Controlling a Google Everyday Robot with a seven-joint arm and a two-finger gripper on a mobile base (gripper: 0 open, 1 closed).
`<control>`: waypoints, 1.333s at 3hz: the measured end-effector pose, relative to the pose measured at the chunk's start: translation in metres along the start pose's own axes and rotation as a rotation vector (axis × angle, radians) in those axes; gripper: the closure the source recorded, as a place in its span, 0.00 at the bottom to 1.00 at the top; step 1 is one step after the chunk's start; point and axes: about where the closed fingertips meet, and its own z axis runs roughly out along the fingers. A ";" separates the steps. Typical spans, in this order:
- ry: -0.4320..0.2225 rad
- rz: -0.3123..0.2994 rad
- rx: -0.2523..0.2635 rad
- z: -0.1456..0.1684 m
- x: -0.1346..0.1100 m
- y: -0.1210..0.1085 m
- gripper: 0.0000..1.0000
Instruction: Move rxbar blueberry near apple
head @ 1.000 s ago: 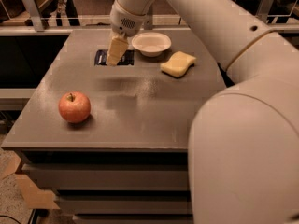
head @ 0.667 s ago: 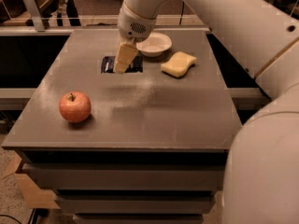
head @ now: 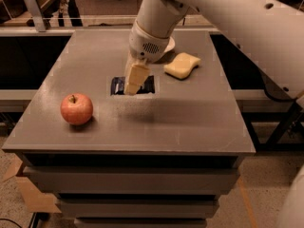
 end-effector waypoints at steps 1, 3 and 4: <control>0.023 -0.008 -0.030 0.021 0.003 0.015 1.00; 0.041 -0.063 -0.081 0.057 -0.011 0.036 1.00; 0.042 -0.063 -0.079 0.057 -0.012 0.036 0.82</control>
Offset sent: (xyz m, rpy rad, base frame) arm -0.0405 0.0326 -0.0598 -0.0799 0.0556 0.0962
